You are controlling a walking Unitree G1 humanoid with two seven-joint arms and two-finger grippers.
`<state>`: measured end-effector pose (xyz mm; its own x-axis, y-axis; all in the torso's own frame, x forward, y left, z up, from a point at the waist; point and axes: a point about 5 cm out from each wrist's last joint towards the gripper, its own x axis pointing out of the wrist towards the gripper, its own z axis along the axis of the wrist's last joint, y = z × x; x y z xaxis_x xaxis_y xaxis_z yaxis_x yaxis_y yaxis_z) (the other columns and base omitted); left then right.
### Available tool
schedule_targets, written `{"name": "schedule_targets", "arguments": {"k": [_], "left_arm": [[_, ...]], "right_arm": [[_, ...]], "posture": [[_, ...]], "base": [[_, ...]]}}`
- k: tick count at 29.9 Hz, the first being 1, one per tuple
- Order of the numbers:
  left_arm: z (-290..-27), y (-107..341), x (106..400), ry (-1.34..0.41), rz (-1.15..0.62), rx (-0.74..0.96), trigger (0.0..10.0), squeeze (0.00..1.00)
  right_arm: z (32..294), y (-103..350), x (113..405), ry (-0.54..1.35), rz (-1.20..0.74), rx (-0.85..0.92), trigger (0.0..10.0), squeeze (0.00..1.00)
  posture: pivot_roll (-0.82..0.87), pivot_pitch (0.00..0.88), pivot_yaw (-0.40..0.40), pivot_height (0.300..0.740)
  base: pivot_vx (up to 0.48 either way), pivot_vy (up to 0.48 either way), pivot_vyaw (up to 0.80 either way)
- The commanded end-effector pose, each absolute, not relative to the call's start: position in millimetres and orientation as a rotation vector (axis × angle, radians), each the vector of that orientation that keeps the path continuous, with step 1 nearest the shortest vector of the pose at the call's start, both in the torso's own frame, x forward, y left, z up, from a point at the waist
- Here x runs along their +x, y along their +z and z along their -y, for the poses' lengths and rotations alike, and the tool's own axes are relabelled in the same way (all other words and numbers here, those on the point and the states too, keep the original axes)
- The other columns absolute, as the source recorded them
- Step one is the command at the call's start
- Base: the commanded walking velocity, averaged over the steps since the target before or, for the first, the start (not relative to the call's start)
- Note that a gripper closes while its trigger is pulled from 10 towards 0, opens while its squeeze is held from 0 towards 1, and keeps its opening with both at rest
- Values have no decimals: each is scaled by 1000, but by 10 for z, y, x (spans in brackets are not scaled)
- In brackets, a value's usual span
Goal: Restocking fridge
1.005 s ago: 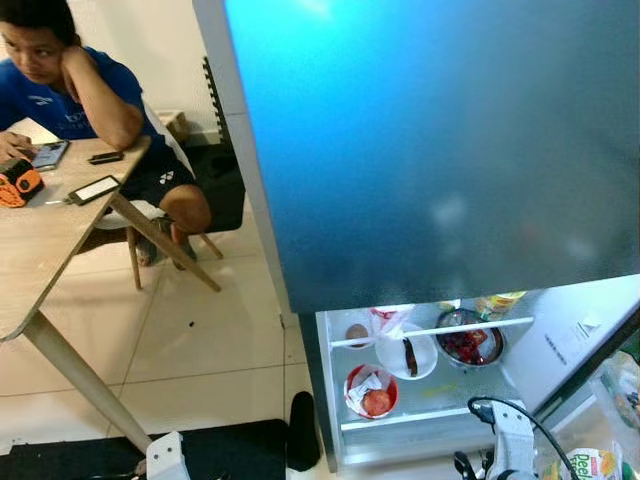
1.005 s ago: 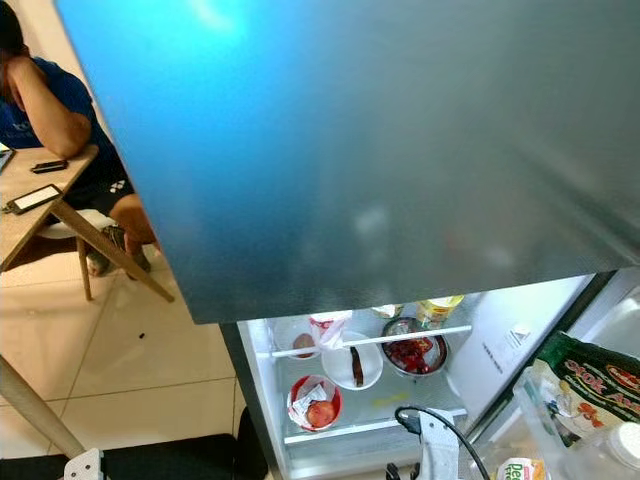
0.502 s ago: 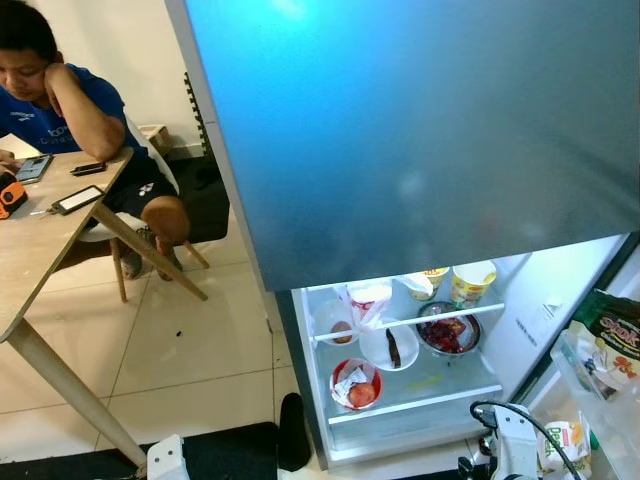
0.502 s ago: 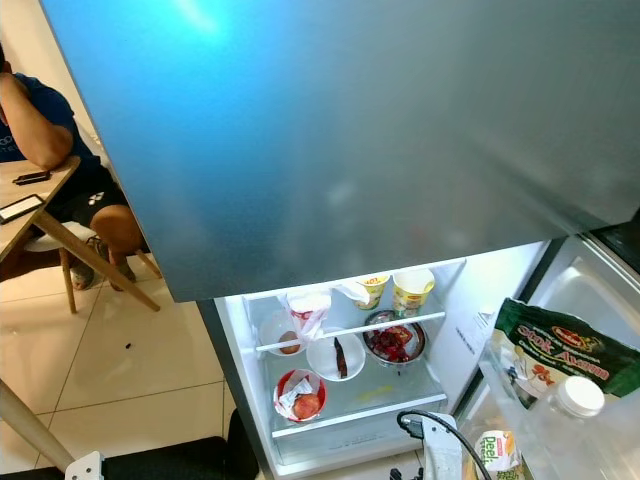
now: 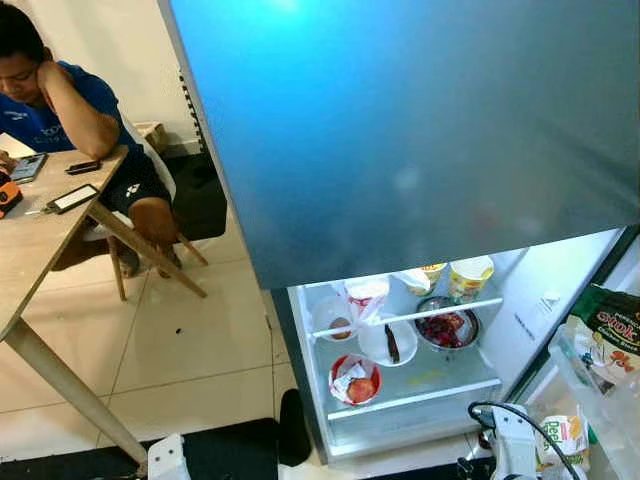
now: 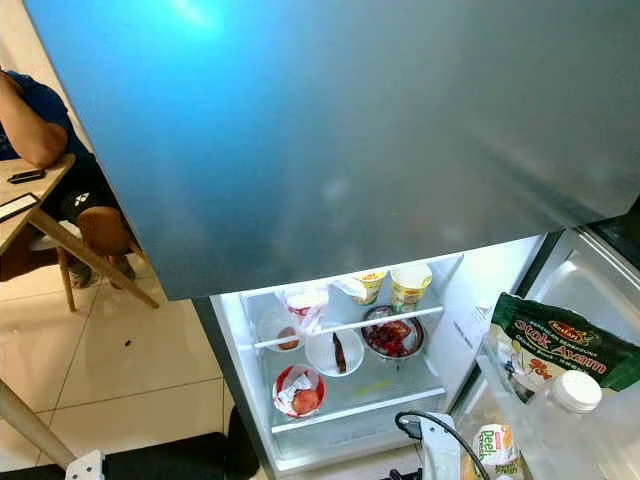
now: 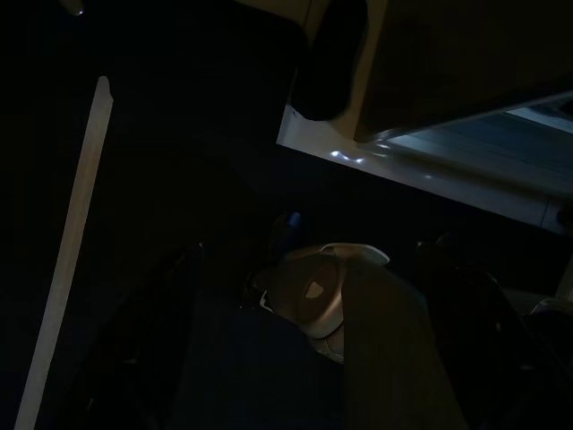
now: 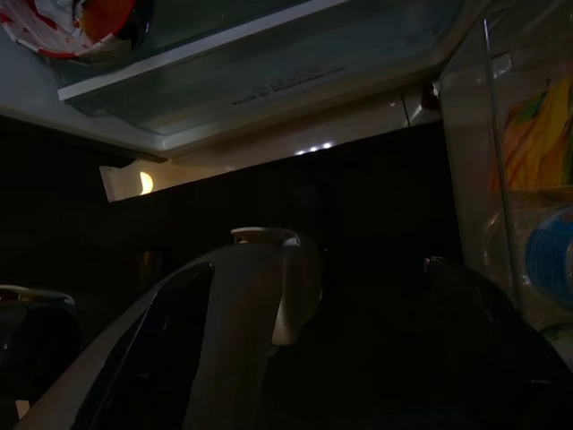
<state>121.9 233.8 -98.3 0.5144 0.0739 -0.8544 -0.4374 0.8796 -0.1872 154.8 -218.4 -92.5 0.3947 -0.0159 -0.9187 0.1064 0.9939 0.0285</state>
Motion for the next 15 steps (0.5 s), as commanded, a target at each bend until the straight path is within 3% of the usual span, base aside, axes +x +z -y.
{"name": "schedule_targets", "arguments": {"k": [1, 15], "left_arm": [[-2308, -998, 1196, 308, -1004, -407, 10000, 0], [-2306, -998, 1195, 301, -1004, -401, 10000, 0]], "right_arm": [[2153, -929, 1551, -67, -1166, 96, 10000, 0], [2175, -921, 1560, -61, -1166, 87, 10000, 0]], "posture": [[-38, 0, 16, 740], [-38, 0, 15, 740]], "base": [[-322, 0, 0], [-324, 0, 0]]}}
